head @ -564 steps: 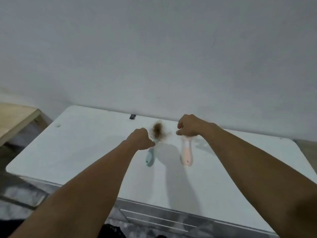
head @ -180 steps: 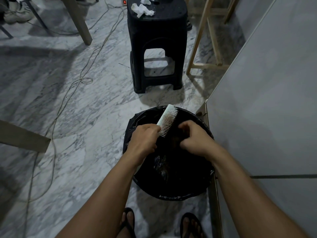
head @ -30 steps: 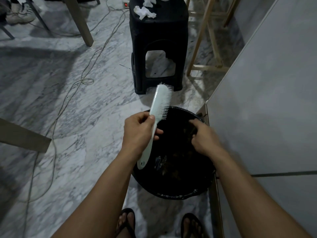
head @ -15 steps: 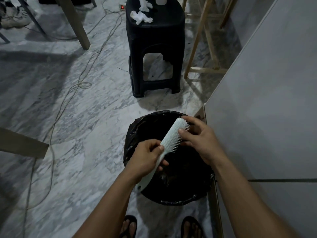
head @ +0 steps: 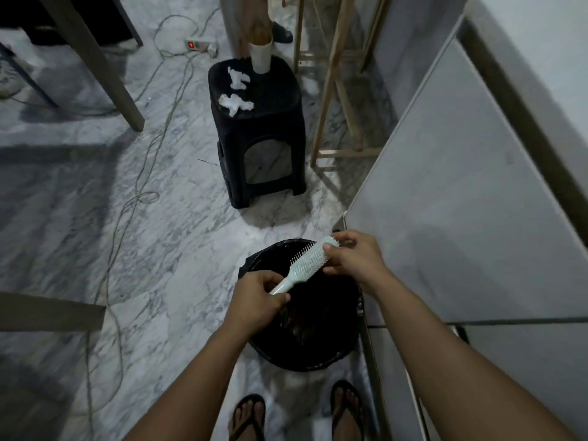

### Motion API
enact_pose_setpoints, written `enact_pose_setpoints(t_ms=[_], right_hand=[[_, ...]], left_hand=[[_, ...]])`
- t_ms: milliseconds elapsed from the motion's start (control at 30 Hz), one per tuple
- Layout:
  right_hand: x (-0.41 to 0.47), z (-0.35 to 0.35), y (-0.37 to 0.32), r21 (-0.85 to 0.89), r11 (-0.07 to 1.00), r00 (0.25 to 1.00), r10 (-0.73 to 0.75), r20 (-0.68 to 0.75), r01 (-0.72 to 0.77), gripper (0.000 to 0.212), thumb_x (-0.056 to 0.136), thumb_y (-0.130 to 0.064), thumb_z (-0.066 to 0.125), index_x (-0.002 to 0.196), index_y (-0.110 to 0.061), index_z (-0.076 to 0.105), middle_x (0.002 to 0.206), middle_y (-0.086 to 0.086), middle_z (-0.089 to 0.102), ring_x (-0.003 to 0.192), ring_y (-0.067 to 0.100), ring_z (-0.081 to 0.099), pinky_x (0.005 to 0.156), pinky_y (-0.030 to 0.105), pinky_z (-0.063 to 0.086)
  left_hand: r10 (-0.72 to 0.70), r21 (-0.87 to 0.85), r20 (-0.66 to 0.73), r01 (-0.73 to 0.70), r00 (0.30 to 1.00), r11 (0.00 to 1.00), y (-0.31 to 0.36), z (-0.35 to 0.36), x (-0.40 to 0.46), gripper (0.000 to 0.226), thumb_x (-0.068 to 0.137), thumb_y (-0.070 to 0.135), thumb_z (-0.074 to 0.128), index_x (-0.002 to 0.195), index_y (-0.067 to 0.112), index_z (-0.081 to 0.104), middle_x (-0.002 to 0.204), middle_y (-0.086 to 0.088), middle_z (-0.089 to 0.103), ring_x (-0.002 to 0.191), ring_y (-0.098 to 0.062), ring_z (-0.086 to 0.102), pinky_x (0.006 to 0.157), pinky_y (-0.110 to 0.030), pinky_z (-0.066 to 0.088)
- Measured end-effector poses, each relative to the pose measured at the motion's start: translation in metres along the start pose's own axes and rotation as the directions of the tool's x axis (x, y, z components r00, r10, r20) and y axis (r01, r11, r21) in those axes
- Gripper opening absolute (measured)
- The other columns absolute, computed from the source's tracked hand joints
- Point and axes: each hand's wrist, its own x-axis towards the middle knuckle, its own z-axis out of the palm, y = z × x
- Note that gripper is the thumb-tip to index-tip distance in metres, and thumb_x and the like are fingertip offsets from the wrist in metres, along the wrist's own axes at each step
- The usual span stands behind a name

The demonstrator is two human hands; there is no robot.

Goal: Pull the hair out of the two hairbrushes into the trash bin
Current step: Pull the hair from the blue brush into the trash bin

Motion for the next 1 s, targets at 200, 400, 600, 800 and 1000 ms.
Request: enact_pose_setpoints(t_ms=[200, 400, 600, 800, 1000], right_hand=[[-0.061, -0.019, -0.083, -0.091, 0.994, 0.996, -0.061, -0.059, 0.056, 0.021, 0.079, -0.004, 0.074, 0.099, -0.002, 0.070, 0.085, 0.017, 0.069, 0.061, 0.027, 0.068, 0.065, 0.041, 0.061], [-0.151, -0.053, -0.162, -0.151, 0.983, 0.973, -0.131, -0.189, 0.103, 0.016, 0.077, -0.003, 0.077, 0.092, -0.002, 0.073, 0.073, 0.013, 0.069, 0.058, 0.022, 0.067, 0.056, 0.033, 0.061], [-0.189, -0.085, -0.202, -0.209, 0.968, 0.954, -0.187, -0.234, 0.139, 0.008, 0.087, -0.007, 0.066, 0.091, -0.005, 0.073, 0.076, 0.010, 0.069, 0.062, 0.021, 0.068, 0.053, 0.030, 0.060], [-0.248, -0.162, -0.216, -0.173, 0.978, 0.880, -0.184, -0.439, 0.118, 0.005, 0.082, -0.005, 0.069, 0.080, -0.007, 0.073, 0.072, 0.009, 0.069, 0.061, 0.023, 0.067, 0.058, 0.032, 0.061], [-0.296, -0.258, -0.204, -0.089, 0.992, 0.792, -0.124, -0.597, 0.088, 0.004, 0.081, -0.003, 0.069, 0.082, -0.003, 0.072, 0.073, 0.011, 0.068, 0.056, 0.018, 0.065, 0.058, 0.032, 0.061]], left_hand=[[0.086, 0.028, -0.013, -0.085, 0.996, 0.996, 0.063, -0.066, -0.040, 0.019, 0.074, 0.009, 0.079, 0.092, 0.017, 0.079, 0.079, 0.005, 0.072, 0.065, -0.007, 0.063, 0.059, -0.019, 0.046], [0.217, 0.100, -0.014, -0.214, 0.976, 0.972, 0.137, -0.119, -0.100, 0.022, 0.073, 0.014, 0.079, 0.095, 0.020, 0.080, 0.077, 0.008, 0.067, 0.068, -0.006, 0.057, 0.055, -0.010, 0.034], [0.312, 0.124, 0.013, -0.311, 0.950, 0.942, 0.184, -0.128, -0.115, 0.021, 0.073, 0.020, 0.079, 0.094, 0.019, 0.079, 0.074, 0.008, 0.065, 0.063, -0.009, 0.060, 0.056, -0.026, 0.044], [0.443, 0.113, 0.102, -0.453, 0.891, 0.884, 0.255, -0.101, -0.152, 0.019, 0.071, 0.020, 0.082, 0.089, 0.017, 0.079, 0.073, 0.002, 0.071, 0.064, -0.015, 0.063, 0.059, -0.029, 0.050], [0.539, 0.083, 0.215, -0.565, 0.815, 0.821, 0.326, -0.035, -0.193, 0.019, 0.073, 0.016, 0.080, 0.090, 0.008, 0.078, 0.070, -0.001, 0.065, 0.064, -0.016, 0.059, 0.059, -0.024, 0.039]])
